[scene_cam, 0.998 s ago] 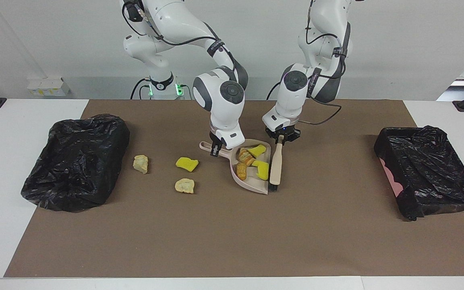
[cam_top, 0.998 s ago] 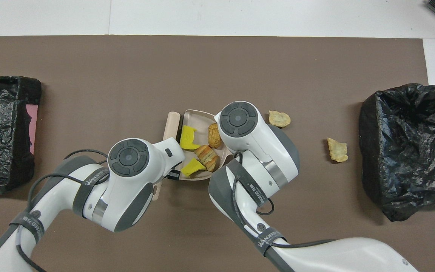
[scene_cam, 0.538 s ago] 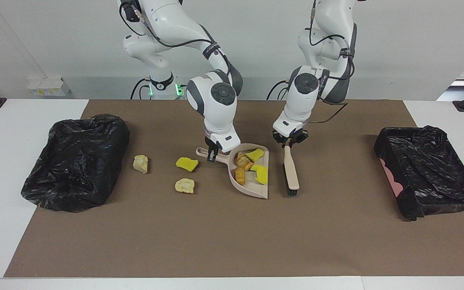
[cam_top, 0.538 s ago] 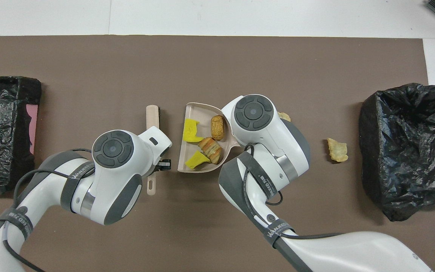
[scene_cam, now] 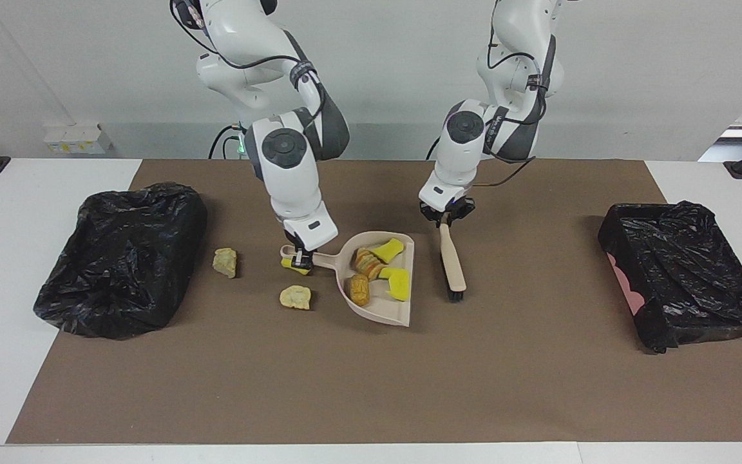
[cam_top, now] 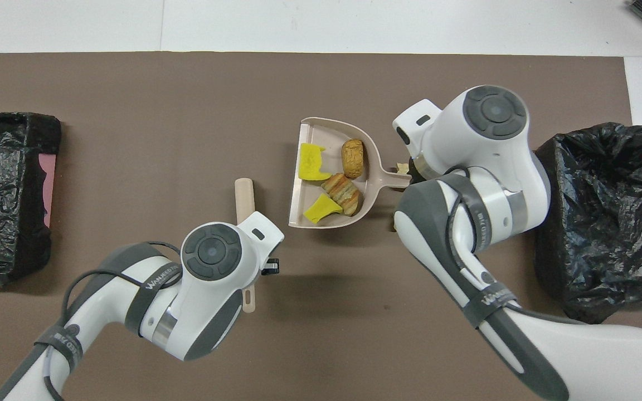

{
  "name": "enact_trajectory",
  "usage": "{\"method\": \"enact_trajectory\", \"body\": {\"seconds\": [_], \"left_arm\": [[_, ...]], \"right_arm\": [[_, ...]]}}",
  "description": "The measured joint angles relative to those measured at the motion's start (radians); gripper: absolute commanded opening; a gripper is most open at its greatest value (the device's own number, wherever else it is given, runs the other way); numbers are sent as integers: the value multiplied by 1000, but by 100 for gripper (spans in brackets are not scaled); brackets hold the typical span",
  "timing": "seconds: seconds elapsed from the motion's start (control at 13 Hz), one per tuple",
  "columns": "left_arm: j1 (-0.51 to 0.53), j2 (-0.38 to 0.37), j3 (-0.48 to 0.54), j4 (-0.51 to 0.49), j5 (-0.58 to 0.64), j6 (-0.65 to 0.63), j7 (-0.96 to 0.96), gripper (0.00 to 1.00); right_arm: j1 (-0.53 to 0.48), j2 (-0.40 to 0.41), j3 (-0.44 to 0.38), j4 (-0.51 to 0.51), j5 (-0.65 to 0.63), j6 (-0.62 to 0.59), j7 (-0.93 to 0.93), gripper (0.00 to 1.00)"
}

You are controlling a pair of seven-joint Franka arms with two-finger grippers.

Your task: Sweep and dump trash in bin

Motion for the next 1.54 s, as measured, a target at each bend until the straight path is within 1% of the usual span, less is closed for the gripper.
{"method": "enact_trajectory", "body": {"seconds": [0.23, 0.38, 0.46, 0.54, 0.69, 0.77, 0.84, 0.92, 1.0, 1.08, 1.15, 1.31, 1.46, 1.54], "left_arm": [[-139, -53, -4, -17, -48, -106, -113, 0], [-220, -88, -7, -35, -52, -128, -190, 0], [-248, -106, -7, -59, -56, -128, -203, 0], [-275, -133, -7, -104, -72, -111, -208, 0], [-300, -183, -8, -198, -96, -30, -228, 0], [-300, -199, -5, -223, -111, -5, -234, 0], [-300, -210, -1, -233, -123, 6, -236, 3], [-300, -214, 2, -237, -131, 10, -238, 19], [-300, -214, 4, -238, -134, 12, -241, 47], [-299, -214, 6, -238, -135, 12, -243, 80], [-299, -214, 8, -239, -136, 12, -243, 100], [-297, -213, 12, -238, -136, 15, -243, 100], [-284, -207, 21, -220, -134, 16, -241, 100], [-261, -195, 23, -198, -123, 15, -232, 100]], "right_arm": [[-88, -3, -1, 0, 38, -2, -133, 0], [-157, -6, -2, 4, 40, -15, -239, 0], [-193, -9, -2, 8, 41, -18, -287, 0], [-228, -12, -2, 11, 41, -23, -326, 0], [-272, -16, -2, 29, 42, -51, -383, 0], [-285, -17, -2, 48, 42, -80, -400, 0], [-303, -18, -2, 71, 42, -120, -417, 0], [-333, -21, -2, 93, 42, -164, -443, 0], [-373, -26, -3, 113, 43, -203, -470, 0], [-419, -34, -4, 133, 42, -238, -505, 0], [-466, -46, -6, 146, 42, -262, -547, 0], [-536, -80, -11, 159, 7, -279, -609, 0], [-579, -117, -13, 161, -105, -283, -636, 0], [-605, -128, -14, 161, -141, -283, -662, 0]]}}
